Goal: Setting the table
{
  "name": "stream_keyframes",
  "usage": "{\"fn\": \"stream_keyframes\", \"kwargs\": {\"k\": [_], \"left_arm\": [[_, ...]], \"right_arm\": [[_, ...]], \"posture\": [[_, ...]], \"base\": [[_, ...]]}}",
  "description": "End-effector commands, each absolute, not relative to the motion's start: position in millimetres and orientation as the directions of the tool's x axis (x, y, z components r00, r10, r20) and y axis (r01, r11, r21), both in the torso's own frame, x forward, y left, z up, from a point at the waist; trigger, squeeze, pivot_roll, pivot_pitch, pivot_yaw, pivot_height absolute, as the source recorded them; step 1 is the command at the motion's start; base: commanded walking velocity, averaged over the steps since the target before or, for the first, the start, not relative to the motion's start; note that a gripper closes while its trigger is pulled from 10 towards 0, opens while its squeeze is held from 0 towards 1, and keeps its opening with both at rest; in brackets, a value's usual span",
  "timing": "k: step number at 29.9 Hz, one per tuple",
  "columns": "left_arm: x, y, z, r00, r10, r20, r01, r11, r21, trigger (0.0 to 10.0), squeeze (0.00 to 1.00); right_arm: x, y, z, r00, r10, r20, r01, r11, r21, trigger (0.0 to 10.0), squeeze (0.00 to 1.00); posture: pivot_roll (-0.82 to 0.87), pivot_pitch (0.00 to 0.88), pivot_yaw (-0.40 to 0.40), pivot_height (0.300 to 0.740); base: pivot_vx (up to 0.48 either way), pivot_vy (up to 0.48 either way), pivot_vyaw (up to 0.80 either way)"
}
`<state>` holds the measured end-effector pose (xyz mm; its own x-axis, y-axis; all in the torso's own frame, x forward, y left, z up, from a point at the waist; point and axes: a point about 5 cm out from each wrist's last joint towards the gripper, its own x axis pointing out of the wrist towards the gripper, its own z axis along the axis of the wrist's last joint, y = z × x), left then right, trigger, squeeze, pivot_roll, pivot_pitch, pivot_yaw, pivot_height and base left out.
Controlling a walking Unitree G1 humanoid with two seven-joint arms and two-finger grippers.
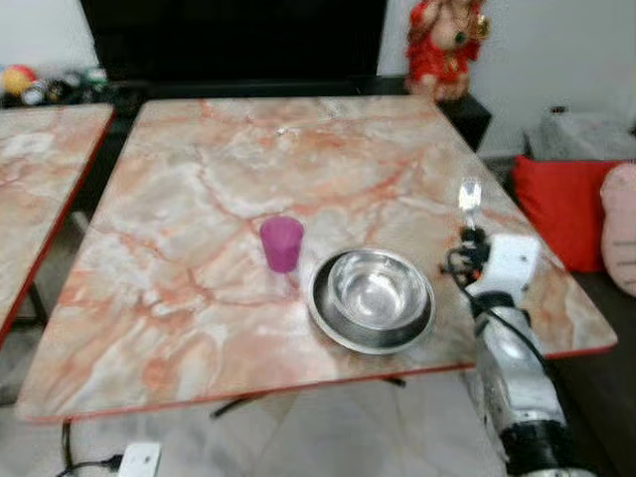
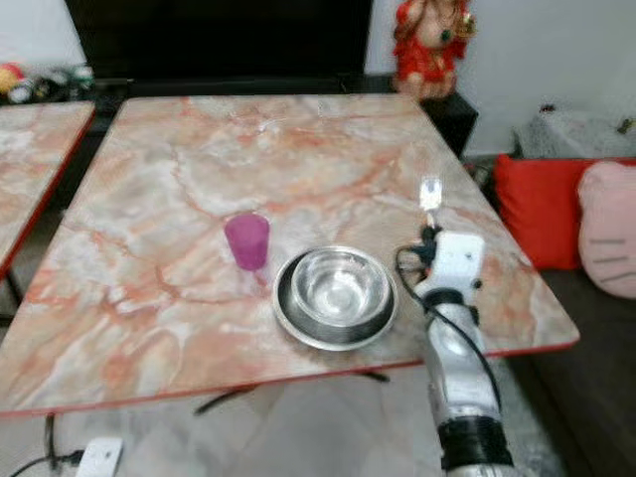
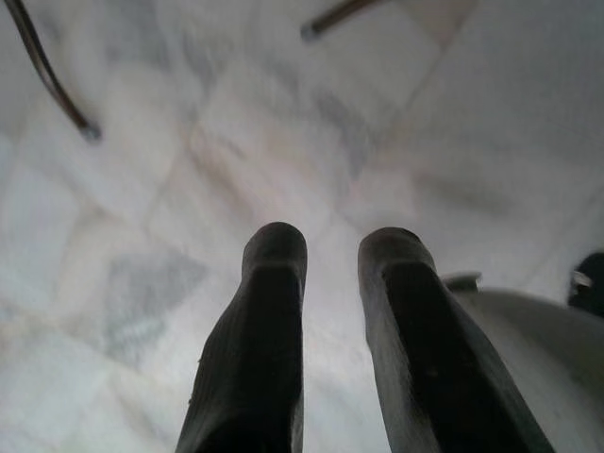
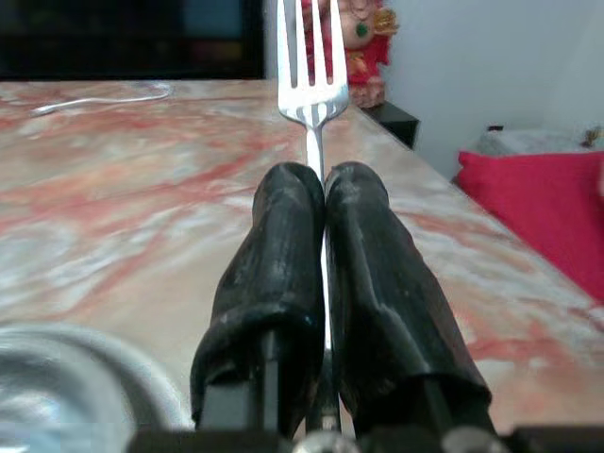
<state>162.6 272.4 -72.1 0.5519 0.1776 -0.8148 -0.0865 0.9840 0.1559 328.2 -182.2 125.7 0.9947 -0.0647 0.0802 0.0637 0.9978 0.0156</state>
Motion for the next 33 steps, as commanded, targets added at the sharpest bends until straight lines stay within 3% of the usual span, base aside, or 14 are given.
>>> {"fn": "stream_keyframes", "kwargs": {"k": [1, 13, 15, 16, 18, 22, 33], "left_arm": [[162.0, 266.2, -74.6, 0.549, 0.16, -0.82, -0.081, 0.987, 0.138, 10.0, 0.0], [161.2, 266.7, -74.8, 0.546, 0.16, -0.822, -0.084, 0.987, 0.136, 10.0, 0.0], [161.4, 266.6, -74.7, 0.547, 0.16, -0.822, -0.084, 0.987, 0.136, 10.0, 0.0], [161.3, 266.7, -74.7, 0.546, 0.159, -0.822, -0.083, 0.987, 0.136, 10.0, 0.0], [161.3, 266.6, -74.8, 0.546, 0.158, -0.823, -0.081, 0.987, 0.136, 10.0, 0.0], [161.7, 265.4, -75.0, 0.546, 0.153, -0.824, -0.08, 0.988, 0.13, 10.0, 0.0], [162.4, 264.9, -75.0, 0.546, 0.154, -0.824, -0.083, 0.988, 0.13, 10.0, 0.0]], "right_arm": [[326.5, -193.9, 124.2, 0.992, -0.102, 0.069, 0.102, 0.995, 0.01, 10.0, 0.0], [333.2, -207.8, 142.1, 0.989, -0.113, 0.095, 0.114, 0.994, -0.004, 10.0, 0.0], [336.3, -213.0, 143.5, 0.991, -0.118, 0.067, 0.12, 0.992, -0.035, 10.0, 0.0], [342.6, -221.9, 139.3, 0.992, -0.121, -0.045, 0.116, 0.989, -0.093, 10.0, 0.0], [344.9, -223.5, 134.5, 0.988, -0.1, -0.115, 0.088, 0.991, -0.103, 10.0, 0.0], [351.8, -215.5, 125.0, 0.972, 0.042, -0.23, -0.07, 0.991, -0.114, 10.0, 0.0], [362.2, -214.6, 109.8, 0.932, 0.087, -0.352, -0.114, 0.992, -0.057, 10.0, 0.0]], "posture": [[0.03, 0.02, -0.038, 0.74], [0.03, 0.023, -0.036, 0.74], [0.02, 0.024, -0.034, 0.74], [0.02, 0.022, -0.033, 0.74], [0.02, 0.022, -0.033, 0.74], [0.02, 0.022, -0.033, 0.74], [0.03, 0.017, -0.027, 0.74]], "base": [[0.0, 0.0, 0.0], [0.0, 0.0, 0.0], [0.0, 0.0, 0.0], [0.0, 0.0, 0.0], [0.0, 0.0, 0.0], [0.0, 0.0, 0.0], [0.0, 0.0, 0.0]]}}
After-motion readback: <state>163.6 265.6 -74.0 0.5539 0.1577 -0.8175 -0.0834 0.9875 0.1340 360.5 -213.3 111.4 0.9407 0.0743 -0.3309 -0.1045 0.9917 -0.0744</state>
